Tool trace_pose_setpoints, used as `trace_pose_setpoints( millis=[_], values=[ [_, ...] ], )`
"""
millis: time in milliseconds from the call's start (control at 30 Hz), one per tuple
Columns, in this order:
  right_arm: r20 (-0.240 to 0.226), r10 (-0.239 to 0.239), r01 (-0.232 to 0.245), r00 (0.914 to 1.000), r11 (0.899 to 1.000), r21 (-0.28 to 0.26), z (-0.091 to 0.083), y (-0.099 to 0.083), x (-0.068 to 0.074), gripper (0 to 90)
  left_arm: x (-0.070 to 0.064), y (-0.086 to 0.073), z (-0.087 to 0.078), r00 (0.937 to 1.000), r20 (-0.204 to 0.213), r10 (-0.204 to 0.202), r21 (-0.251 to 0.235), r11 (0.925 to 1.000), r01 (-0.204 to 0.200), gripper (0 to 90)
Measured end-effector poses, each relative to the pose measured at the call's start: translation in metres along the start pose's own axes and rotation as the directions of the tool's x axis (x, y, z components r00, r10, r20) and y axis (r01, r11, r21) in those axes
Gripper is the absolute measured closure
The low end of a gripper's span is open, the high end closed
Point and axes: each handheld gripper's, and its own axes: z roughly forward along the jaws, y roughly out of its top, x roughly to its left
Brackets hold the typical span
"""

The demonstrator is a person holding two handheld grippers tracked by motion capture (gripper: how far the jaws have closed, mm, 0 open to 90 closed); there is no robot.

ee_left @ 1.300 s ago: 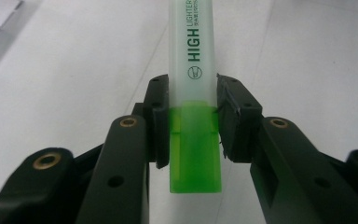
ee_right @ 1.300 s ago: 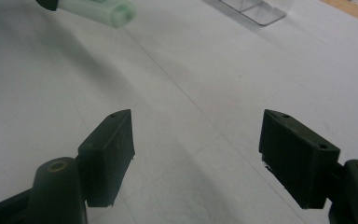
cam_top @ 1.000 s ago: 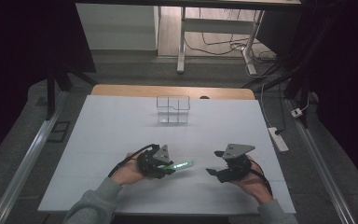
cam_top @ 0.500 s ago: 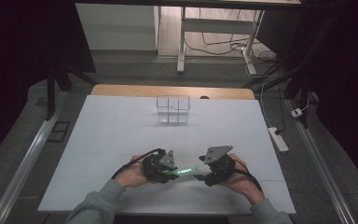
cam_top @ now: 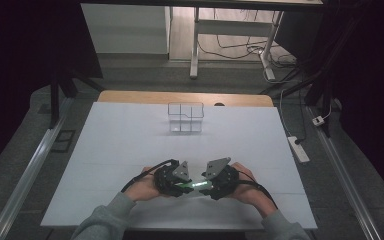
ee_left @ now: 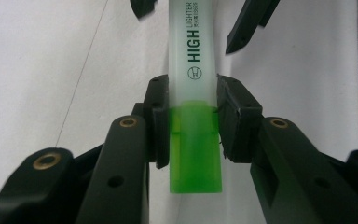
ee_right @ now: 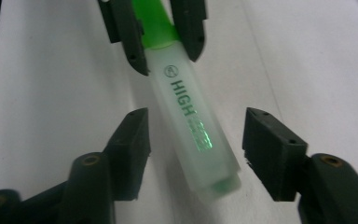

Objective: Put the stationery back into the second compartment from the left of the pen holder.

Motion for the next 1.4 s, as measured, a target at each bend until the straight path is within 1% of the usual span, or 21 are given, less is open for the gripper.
trace_pose_setpoints(
  millis=[133, 200, 233, 333, 400, 433, 500, 567, 600, 633, 733, 767, 867, 933, 967, 1033, 1067, 1133, 1200, 1333, 1400],
  values=[
    [0.001, -0.047, 0.047, 0.9989, 0.998, 0.036, 0.003, 0.001, 0.004, 56.5, -0.001, 0.000, -0.001, 0.9998, 0.015, 0.015, -0.002, 0.9999, -0.015, 66.6],
    [-0.017, -0.047, 0.047, 0.9988, 0.998, 0.045, 0.003, 0.000, 0.003, 57.8, -0.002, 0.001, -0.001, 0.9998, 0.013, 0.017, -0.007, 0.9998, -0.017, 66.5],
    [-0.024, -0.037, 0.038, 0.9990, 0.998, 0.042, 0.004, 0.000, 0.002, 58.7, -0.001, 0.001, -0.001, 0.9999, 0.011, 0.009, -0.015, 0.9999, -0.009, 66.2],
    [-0.036, -0.041, 0.043, 0.9985, 0.998, 0.043, 0.005, -0.001, 0.003, 63.1, 0.002, 0.000, -0.005, 0.9995, -0.003, -0.033, -0.049, 0.9982, 0.033, 63.6],
    [-0.029, -0.027, 0.028, 0.9992, 0.999, 0.024, 0.004, -0.001, 0.003, 64.7, 0.005, -0.001, -0.009, 0.9974, -0.031, -0.065, -0.066, 0.9958, 0.063, 60.7],
    [-0.022, -0.023, 0.023, 0.9995, 1.000, 0.017, 0.003, -0.001, 0.001, 64.9, 0.007, -0.002, -0.011, 0.9960, -0.034, -0.083, -0.077, 0.9938, 0.080, 57.4],
    [-0.002, -0.003, 0.003, 1.0000, 1.000, 0.000, 0.000, -0.003, -0.001, 65.0, 0.011, -0.005, -0.014, 0.9903, -0.046, -0.131, -0.113, 0.9856, 0.125, 50.3],
    [0.016, 0.008, -0.008, 0.9998, 1.000, -0.018, -0.003, -0.005, -0.004, 65.0, 0.015, -0.008, -0.017, 0.9818, -0.050, -0.183, -0.148, 0.9735, 0.174, 44.0],
    [0.027, 0.022, -0.022, 0.9994, 0.999, -0.023, -0.004, -0.006, -0.004, 65.1, 0.017, -0.009, -0.019, 0.9774, -0.050, -0.205, -0.153, 0.9686, 0.196, 41.1],
    [0.037, 0.031, -0.029, 0.9988, 0.999, -0.034, -0.006, -0.007, -0.005, 65.0, 0.019, -0.010, -0.019, 0.9697, -0.052, -0.239, -0.160, 0.9604, 0.228, 38.2],
    [0.063, 0.065, -0.061, 0.9959, 0.996, -0.067, -0.009, -0.009, -0.008, 65.0, 0.024, -0.013, -0.022, 0.9476, -0.063, -0.313, -0.182, 0.9371, 0.298, 30.6],
    [0.068, 0.080, -0.075, 0.9945, 0.994, -0.081, -0.010, -0.011, -0.010, 65.0, 0.025, -0.014, -0.022, 0.9390, -0.064, -0.338, -0.196, 0.9270, 0.320, 29.5],
    [0.083, 0.120, -0.109, 0.9893, 0.987, -0.121, -0.014, -0.015, -0.013, 65.0, 0.029, -0.018, -0.025, 0.9192, -0.066, -0.388, -0.221, 0.9040, 0.366, 27.2],
    [0.102, 0.140, -0.125, 0.9849, 0.982, -0.140, -0.017, -0.017, -0.015, 65.1, 0.030, -0.020, -0.026, 0.9105, -0.063, -0.409, -0.228, 0.8941, 0.386, 26.1],
    [0.112, 0.150, -0.134, 0.9823, 0.980, -0.145, -0.018, -0.018, -0.015, 65.0, 0.031, -0.020, -0.026, 0.9045, -0.058, -0.423, -0.235, 0.8863, 0.399, 25.6],
    [0.120, 0.172, -0.150, 0.9778, 0.974, -0.172, -0.020, -0.020, -0.016, 65.0, 0.033, -0.022, -0.028, 0.8948, -0.058, -0.443, -0.237, 0.8768, 0.419, 25.5],
    [0.127, 0.179, -0.155, 0.9756, 0.971, -0.179, -0.022, -0.021, -0.017, 65.0, 0.033, -0.022, -0.028, 0.8924, -0.058, -0.447, -0.240, 0.8740, 0.423, 25.2],
    [0.133, 0.194, -0.166, 0.9720, 0.966, -0.196, -0.023, -0.022, -0.017, 65.0, 0.034, -0.024, -0.030, 0.8843, -0.055, -0.464, -0.253, 0.8633, 0.437, 25.1],
    [0.141, 0.205, -0.174, 0.9686, 0.963, -0.208, -0.024, -0.022, -0.018, 65.0, 0.035, -0.025, -0.031, 0.8790, -0.053, -0.474, -0.263, 0.8558, 0.445, 25.2],
    [0.154, 0.217, -0.181, 0.9640, 0.959, -0.217, -0.024, -0.024, -0.018, 65.0, 0.036, -0.026, -0.032, 0.8708, -0.044, -0.490, -0.283, 0.8421, 0.459, 25.1],
    [0.156, 0.220, -0.183, 0.9630, 0.958, -0.219, -0.024, -0.024, -0.019, 65.0, 0.037, -0.027, -0.032, 0.8681, -0.041, -0.495, -0.287, 0.8380, 0.464, 24.9]
  ],
)
